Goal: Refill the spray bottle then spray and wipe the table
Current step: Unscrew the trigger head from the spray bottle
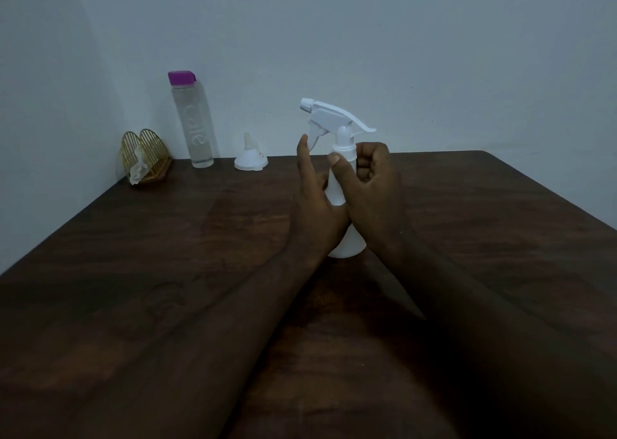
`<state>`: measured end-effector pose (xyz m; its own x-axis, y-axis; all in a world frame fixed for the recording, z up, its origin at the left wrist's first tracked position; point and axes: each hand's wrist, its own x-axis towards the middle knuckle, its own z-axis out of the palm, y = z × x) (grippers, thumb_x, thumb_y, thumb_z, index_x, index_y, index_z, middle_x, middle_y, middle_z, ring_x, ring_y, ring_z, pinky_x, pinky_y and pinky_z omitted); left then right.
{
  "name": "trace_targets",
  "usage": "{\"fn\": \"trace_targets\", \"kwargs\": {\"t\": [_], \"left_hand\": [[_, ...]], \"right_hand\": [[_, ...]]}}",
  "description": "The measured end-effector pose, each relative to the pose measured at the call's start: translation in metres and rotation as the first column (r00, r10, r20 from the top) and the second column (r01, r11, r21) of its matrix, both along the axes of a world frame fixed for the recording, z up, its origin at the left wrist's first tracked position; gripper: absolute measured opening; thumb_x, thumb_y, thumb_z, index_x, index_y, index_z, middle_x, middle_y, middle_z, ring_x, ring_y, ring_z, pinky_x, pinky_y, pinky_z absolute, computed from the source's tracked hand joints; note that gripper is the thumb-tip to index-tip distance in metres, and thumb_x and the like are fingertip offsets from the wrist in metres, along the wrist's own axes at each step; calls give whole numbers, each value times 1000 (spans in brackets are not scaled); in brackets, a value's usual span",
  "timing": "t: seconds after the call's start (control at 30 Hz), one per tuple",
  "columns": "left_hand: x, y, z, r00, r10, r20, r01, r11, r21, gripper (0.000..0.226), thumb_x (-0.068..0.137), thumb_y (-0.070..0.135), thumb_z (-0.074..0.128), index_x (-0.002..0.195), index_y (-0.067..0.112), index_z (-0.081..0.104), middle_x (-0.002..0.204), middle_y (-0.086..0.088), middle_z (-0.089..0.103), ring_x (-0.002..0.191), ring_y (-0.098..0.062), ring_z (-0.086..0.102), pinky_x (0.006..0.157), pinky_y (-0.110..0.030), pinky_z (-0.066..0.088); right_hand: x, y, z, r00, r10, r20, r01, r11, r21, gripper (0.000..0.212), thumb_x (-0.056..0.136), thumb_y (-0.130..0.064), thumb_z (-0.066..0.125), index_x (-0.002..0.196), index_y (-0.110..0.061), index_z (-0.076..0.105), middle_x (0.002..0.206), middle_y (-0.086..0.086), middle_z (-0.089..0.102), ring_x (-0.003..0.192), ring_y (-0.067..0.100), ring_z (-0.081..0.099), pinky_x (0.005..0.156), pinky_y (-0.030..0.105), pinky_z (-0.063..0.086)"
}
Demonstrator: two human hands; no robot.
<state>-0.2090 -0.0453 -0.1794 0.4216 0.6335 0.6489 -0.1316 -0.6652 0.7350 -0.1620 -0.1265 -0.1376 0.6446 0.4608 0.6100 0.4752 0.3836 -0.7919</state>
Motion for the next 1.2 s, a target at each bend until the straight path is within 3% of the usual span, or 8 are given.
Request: {"fn": "trace_targets", "kwargs": {"t": [0.13,0.27,0.43,0.53,0.67,0.87,1.07,1.2], "left_hand": [[-3,-7,6,1000,-6,16,6,1000,-6,100,79,57,58,155,24,1,73,18,66,71,3,65,61,-15,52],[0,-4,2,1000,7,10,-7,999,41,105,85,29,73,155,20,-5,99,37,58,80,21,57,68,-9,46],[-3,-9,4,999,-19,50,20,1000,-17,111,77,54,62,155,18,-8,74,16,64,73,5,64,60,-5,44],[-3,-10,4,998,-25,49,26,999,-24,113,74,58,60,155,17,-7,82,17,65,80,8,64,65,-2,43],[-1,-5,1,999,-19,36,20,1000,-12,114,76,37,74,155,20,-7,83,29,61,83,14,60,69,0,41],[-2,-8,4,998,-23,57,25,999,-26,113,73,53,65,155,21,-6,83,11,66,77,4,64,63,-3,44],[0,-4,3,1000,-7,20,7,1000,-3,116,72,50,69,155,21,-7,75,28,60,78,17,59,63,0,40],[1,-4,5,1000,-10,23,10,1000,8,122,68,58,68,155,18,-7,70,25,62,75,10,62,61,-2,41]], "right_hand": [[3,-2,0,1000,14,22,-13,1000,-23,6,98,-22,56,97,-19,62,74,-12,69,72,3,68,65,22,53],[0,-3,3,1000,20,-24,-20,1000,13,32,87,-29,73,110,-20,52,89,-3,71,80,9,71,68,25,58],[3,-2,2,999,45,24,-45,999,1,2,97,-22,59,99,-21,59,75,-21,70,71,0,69,61,12,51],[2,-2,2,999,52,13,-52,999,7,6,97,-25,58,103,-23,58,77,-20,70,73,-1,68,62,13,52],[3,-1,4,998,30,-51,-28,999,36,33,83,-31,77,103,-24,52,86,-6,71,80,7,71,67,20,56],[7,1,0,999,41,25,-41,999,-18,10,95,-29,54,101,-24,61,80,-21,70,78,1,68,64,16,53],[7,-1,8,999,15,-45,-16,1000,-17,32,83,-32,77,102,-21,53,83,-9,72,77,6,71,66,20,56],[12,-7,17,995,91,-37,-94,993,-76,2,92,-21,62,92,-20,64,73,-13,73,69,3,70,60,17,52]]}}
